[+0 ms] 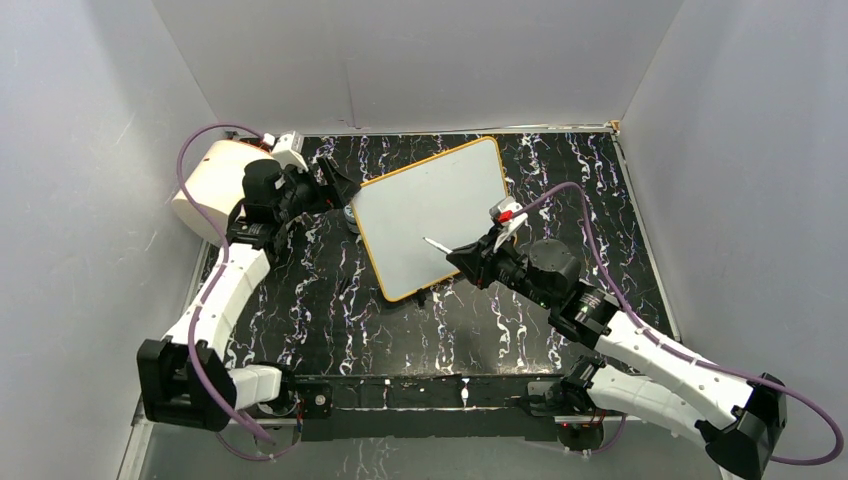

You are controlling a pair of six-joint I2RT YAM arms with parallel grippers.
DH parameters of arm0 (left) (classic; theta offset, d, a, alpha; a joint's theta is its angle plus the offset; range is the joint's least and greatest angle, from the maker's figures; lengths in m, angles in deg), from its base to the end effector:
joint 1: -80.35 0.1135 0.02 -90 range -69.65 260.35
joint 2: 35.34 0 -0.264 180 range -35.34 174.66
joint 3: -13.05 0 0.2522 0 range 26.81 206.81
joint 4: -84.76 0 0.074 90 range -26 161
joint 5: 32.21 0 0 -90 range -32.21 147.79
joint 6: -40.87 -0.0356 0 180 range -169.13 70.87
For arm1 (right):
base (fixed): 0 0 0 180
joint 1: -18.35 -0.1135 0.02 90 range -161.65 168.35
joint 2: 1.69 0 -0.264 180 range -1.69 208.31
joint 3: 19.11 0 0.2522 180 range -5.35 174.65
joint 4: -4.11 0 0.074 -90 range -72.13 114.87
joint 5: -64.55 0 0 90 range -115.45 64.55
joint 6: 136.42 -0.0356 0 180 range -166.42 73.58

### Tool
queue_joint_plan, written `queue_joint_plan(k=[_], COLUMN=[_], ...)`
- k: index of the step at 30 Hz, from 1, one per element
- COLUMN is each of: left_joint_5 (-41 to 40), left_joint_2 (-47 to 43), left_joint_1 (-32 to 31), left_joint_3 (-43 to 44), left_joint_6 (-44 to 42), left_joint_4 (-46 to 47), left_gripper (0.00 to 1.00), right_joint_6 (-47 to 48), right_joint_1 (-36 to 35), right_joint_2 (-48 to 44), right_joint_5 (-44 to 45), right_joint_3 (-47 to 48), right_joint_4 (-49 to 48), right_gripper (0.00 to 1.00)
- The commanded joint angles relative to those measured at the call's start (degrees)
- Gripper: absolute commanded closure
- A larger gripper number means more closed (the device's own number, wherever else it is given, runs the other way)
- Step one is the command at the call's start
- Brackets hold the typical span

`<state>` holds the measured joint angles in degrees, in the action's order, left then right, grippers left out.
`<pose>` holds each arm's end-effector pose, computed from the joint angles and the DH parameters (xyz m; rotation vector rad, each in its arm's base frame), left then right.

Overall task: Write a sentence on the whiteboard
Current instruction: Place the pen cap at the center of the board, then write a sentence on the whiteboard.

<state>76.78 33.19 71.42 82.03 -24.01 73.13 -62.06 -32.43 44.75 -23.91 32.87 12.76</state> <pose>0.2760 -0.0551 0.3403 -0.0085 1.8120 -0.7190 0.1263 0.1532 0.3232 -0.4915 1.6239 0.8610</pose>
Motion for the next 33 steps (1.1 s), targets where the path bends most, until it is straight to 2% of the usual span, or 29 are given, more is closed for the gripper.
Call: queue_joint_plan(k=[1,10,22,27,31,33], left_joint_5=[14.3,25.2,34.9,37.5,39.9,40.4], left_joint_2=[3.1,10.6,14.9,14.9,15.2,15.3], left_joint_1=[1.8,2.2,2.2,2.2,2.2,2.2], left_joint_3=[3.4,6.0,5.2,3.8,2.3,2.0], left_joint_6=[-1.0,-1.1,-1.3,-3.2,-3.7,-4.1], left_joint_4=[4.4,7.8,11.5,12.7,14.6,14.7], left_gripper=[0.24,0.37,0.8,0.89,1.0,1.0], right_joint_6=[1.7,2.3,5.1,7.0,8.8,9.6], right_joint_1=[-0.2,-0.2,-0.1,-0.1,-0.2,-0.2], right_joint_2=[0.4,1.2,3.3,4.9,6.5,7.4], right_joint_5=[0.1,-0.7,0.0,0.3,1.3,1.7], right_joint_3=[3.9,4.6,7.3,8.8,10.6,11.7], right_joint_4=[-1.8,-1.7,0.8,2.0,3.9,4.9], right_gripper=[1.0,1.0,1.0,1.0,1.0,1.0])
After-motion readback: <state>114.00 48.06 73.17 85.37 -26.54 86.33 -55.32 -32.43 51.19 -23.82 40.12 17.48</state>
